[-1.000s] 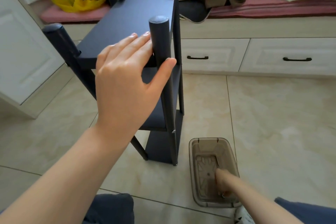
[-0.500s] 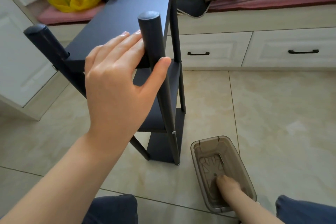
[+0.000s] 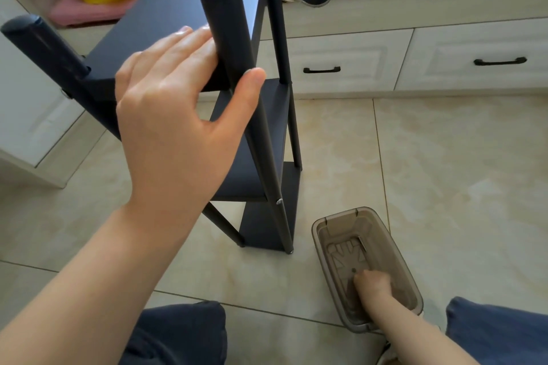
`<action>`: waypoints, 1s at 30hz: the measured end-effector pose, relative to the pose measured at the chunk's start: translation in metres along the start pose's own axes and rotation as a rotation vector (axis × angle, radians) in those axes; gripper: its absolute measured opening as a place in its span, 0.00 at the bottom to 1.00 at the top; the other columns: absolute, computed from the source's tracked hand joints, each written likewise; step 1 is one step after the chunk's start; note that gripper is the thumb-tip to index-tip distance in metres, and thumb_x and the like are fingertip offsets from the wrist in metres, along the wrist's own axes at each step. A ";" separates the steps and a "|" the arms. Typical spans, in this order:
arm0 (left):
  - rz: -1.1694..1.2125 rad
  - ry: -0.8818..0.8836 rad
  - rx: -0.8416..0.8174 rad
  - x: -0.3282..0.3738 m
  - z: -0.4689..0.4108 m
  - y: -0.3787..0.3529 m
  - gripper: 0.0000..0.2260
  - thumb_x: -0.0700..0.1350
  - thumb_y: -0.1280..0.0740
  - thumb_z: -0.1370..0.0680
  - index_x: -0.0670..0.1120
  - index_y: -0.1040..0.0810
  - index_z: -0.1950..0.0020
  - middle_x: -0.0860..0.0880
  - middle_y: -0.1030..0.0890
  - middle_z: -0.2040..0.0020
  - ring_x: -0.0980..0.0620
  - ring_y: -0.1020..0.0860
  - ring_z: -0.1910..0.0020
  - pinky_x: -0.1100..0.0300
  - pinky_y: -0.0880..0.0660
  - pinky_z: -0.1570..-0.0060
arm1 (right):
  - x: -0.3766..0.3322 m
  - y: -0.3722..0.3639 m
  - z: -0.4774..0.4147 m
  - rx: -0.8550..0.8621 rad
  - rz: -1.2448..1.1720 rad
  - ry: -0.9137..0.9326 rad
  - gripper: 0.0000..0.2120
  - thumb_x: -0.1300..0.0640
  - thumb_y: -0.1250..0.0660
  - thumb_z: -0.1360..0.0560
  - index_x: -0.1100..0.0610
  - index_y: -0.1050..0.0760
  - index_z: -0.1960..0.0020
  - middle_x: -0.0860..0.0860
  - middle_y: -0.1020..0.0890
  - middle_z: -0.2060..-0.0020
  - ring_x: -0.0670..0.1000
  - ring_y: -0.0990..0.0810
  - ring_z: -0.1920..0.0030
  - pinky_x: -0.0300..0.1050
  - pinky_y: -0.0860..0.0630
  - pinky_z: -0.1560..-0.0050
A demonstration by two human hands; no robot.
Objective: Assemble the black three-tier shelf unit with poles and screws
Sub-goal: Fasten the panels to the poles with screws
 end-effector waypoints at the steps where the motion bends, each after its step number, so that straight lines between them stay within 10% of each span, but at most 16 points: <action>1: 0.003 0.002 0.001 0.000 0.001 0.000 0.18 0.55 0.36 0.17 0.43 0.17 0.37 0.48 0.17 0.38 0.47 0.23 0.33 0.42 0.30 0.33 | 0.000 -0.001 0.000 -0.007 0.005 -0.006 0.19 0.65 0.46 0.18 0.56 0.26 0.31 0.52 0.22 0.35 0.54 0.22 0.36 0.48 0.24 0.44; 18: -0.027 -0.020 0.013 -0.001 0.000 0.001 0.18 0.54 0.35 0.18 0.42 0.17 0.37 0.48 0.17 0.37 0.47 0.23 0.32 0.41 0.29 0.33 | -0.020 0.039 -0.002 -0.056 -0.378 0.070 0.19 0.68 0.43 0.20 0.62 0.31 0.30 0.60 0.29 0.30 0.59 0.29 0.30 0.47 0.29 0.34; 22: -0.040 -0.028 0.009 -0.001 0.000 0.001 0.20 0.56 0.36 0.17 0.43 0.18 0.36 0.48 0.18 0.37 0.47 0.23 0.31 0.42 0.29 0.32 | -0.017 0.069 0.004 -0.083 -0.596 0.063 0.04 0.63 0.31 0.26 0.56 0.25 0.55 0.55 0.18 0.48 0.52 0.18 0.48 0.38 0.25 0.56; 25: -0.078 -0.033 0.023 -0.001 0.000 0.002 0.20 0.57 0.36 0.18 0.45 0.18 0.35 0.49 0.18 0.36 0.47 0.24 0.31 0.46 0.31 0.31 | -0.006 0.083 0.001 -0.097 -0.938 0.121 0.10 0.66 0.27 0.29 0.57 0.23 0.67 0.50 0.18 0.70 0.45 0.19 0.69 0.36 0.23 0.67; 30: -0.102 -0.044 0.040 -0.002 0.001 0.005 0.21 0.58 0.36 0.18 0.45 0.18 0.35 0.48 0.18 0.37 0.47 0.23 0.31 0.51 0.33 0.34 | 0.004 0.114 0.012 -0.115 -1.609 0.243 0.07 0.66 0.28 0.25 0.67 0.19 0.48 0.60 0.16 0.61 0.54 0.17 0.62 0.48 0.20 0.52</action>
Point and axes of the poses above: each hand's wrist, its own z-axis away from the middle knuckle, its own y-axis out of the back of the hand, x = y × z, the point moved 7 cm from there along -z, towards the middle knuckle
